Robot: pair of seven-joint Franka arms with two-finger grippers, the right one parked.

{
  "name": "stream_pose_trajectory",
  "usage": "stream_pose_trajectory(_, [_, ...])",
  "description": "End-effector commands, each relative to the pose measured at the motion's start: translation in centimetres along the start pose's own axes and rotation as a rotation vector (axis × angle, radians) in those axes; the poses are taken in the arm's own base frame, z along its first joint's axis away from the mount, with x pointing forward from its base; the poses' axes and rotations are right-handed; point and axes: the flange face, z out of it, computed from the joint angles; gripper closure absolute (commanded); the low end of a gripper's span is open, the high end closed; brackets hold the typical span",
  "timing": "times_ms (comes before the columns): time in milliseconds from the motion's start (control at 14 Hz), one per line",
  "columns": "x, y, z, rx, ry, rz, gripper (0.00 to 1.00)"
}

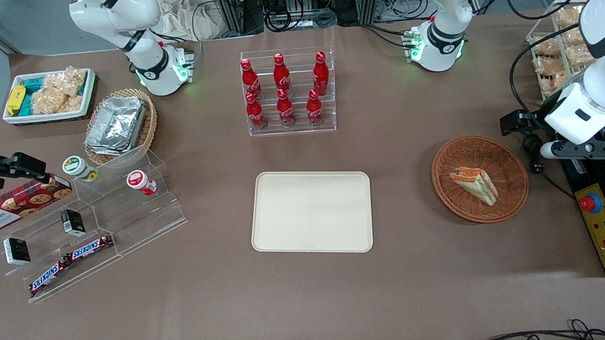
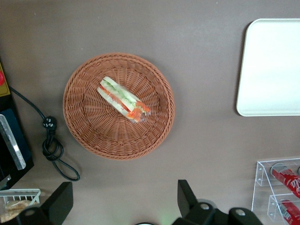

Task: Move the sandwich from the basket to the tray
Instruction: 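Move the left gripper over the wicker basket toward the wrapped sandwich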

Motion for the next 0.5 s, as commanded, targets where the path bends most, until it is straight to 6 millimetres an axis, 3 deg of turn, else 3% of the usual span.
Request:
stream_pose_trajectory(0, [0.8, -0.2, -0.5, -0.001, 0.008, -0.016, 0.0])
stream_pose_trajectory(214, [1.8, 0.0, 1.9, -0.007, -0.037, -0.035, 0.0])
stream_pose_trajectory(429, [1.9, -0.2, 2.6, -0.015, -0.049, -0.172, 0.0])
